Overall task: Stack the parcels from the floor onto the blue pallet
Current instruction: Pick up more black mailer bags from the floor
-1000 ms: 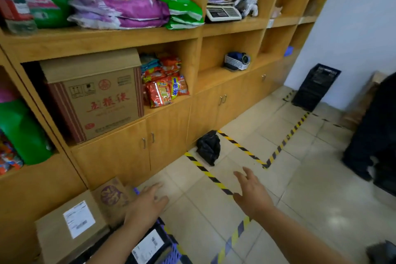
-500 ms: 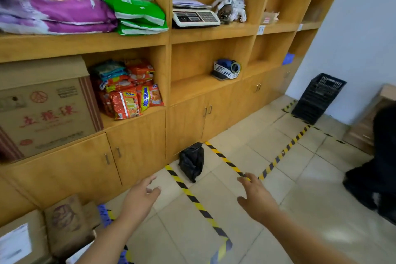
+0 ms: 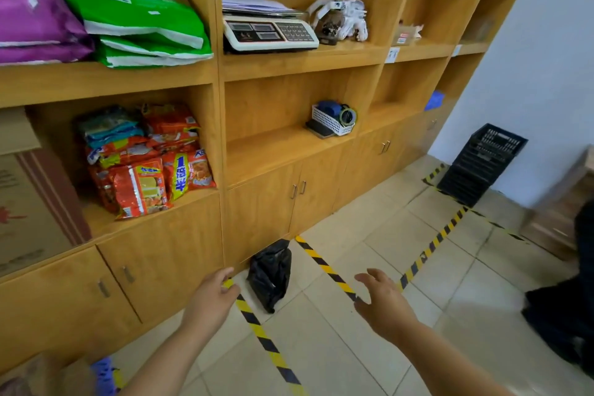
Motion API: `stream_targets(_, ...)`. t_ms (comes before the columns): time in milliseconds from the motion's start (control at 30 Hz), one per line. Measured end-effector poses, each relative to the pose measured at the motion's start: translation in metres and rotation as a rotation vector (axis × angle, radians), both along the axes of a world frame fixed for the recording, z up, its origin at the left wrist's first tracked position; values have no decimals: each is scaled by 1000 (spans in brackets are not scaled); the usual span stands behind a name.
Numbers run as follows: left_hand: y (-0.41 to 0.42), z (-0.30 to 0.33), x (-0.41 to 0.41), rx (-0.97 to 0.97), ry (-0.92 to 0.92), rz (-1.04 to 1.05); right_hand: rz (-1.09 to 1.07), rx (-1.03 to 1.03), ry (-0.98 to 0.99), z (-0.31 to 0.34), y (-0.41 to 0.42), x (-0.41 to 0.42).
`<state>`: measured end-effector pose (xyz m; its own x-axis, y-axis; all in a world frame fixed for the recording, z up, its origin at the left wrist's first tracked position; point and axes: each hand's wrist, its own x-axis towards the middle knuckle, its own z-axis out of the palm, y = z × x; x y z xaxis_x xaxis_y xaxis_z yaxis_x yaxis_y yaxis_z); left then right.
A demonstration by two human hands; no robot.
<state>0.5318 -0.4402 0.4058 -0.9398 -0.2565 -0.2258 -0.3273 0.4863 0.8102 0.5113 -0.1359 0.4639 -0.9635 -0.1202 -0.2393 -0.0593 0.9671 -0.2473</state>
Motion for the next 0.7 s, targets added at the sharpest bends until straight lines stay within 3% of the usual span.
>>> stream_targets(367,50,-6,-162,-72,-81,-60,-27,-17,-83,-26,48,-160)
stream_targets(700,139,-35,-256,-44,-156,173,218,-16,-189,-62,115,-322)
